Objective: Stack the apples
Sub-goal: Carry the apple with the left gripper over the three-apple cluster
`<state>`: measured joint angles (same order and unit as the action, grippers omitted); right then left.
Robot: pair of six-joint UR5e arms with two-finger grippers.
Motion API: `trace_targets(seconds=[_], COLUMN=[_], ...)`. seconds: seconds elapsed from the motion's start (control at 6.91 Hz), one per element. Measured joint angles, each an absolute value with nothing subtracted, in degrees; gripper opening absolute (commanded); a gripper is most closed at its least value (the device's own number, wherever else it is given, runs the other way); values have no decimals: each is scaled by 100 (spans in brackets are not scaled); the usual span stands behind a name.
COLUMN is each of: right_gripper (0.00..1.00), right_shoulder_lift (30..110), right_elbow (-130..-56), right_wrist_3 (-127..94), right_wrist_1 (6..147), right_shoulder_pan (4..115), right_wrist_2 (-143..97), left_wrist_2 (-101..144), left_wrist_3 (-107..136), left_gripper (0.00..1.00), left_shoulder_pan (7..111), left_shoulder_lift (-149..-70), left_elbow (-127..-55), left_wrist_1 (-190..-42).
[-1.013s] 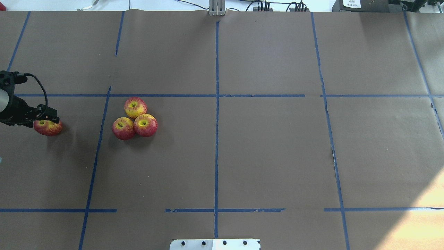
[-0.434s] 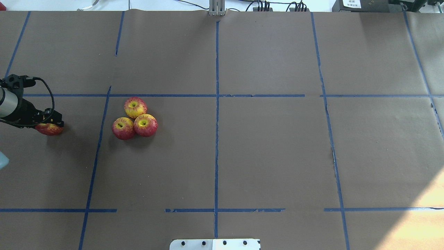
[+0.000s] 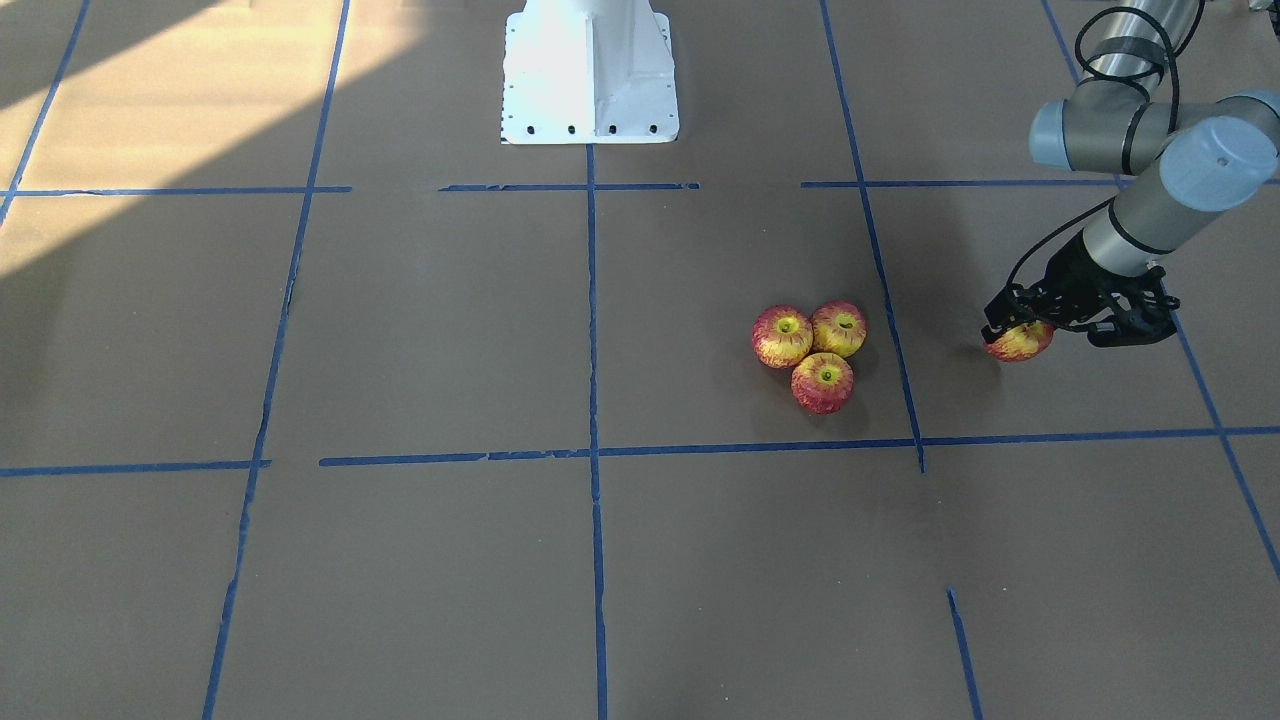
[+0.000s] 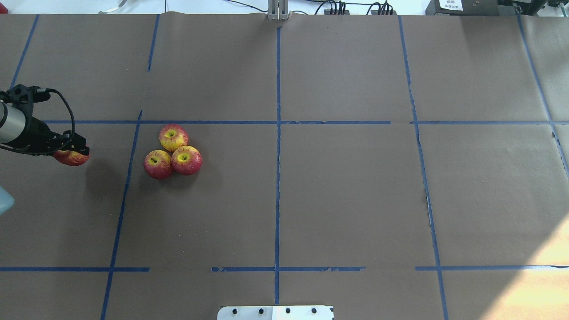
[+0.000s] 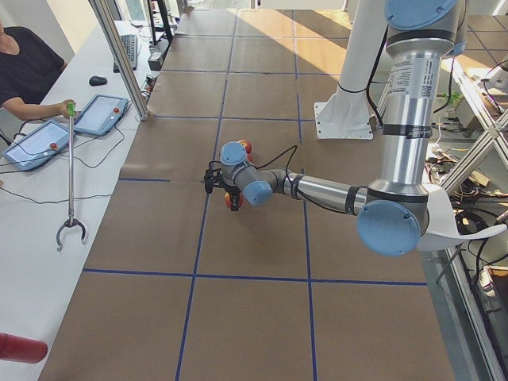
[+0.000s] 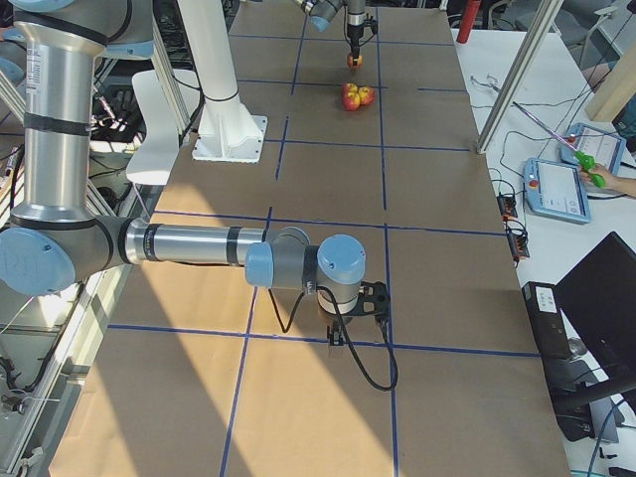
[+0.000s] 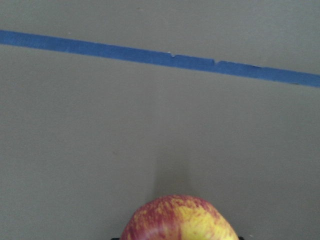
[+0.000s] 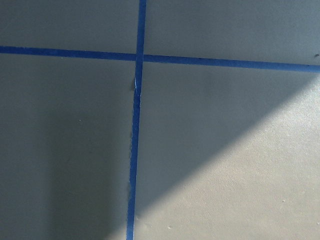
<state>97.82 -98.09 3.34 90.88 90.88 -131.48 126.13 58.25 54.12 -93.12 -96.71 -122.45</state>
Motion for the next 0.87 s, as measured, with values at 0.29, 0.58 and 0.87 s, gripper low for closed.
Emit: trace_targets(seconds=[0.29, 0.58, 0.87], right_gripper=[100, 100, 100], right_shoulder_lift=[9782, 9782, 9782], right_elbow=[-9809, -9809, -9809], right_wrist_3=[334, 334, 334], right_wrist_1=[9086, 9086, 9088], right_shoulder_pan=[9088, 9088, 9088], right_wrist_2=[-13148, -13149, -13148], left_wrist_2=[12585, 12144, 11728], left_wrist_3=[6846, 7629, 7769], left_gripper=[0, 0, 0], left_shoulder_pan=[5272, 4685, 4254], left_shoulder_lift=[-9737, -10611, -11131], left_elbow=[-10336, -10426, -10270], left_wrist_1=[-11657, -10862, -10312])
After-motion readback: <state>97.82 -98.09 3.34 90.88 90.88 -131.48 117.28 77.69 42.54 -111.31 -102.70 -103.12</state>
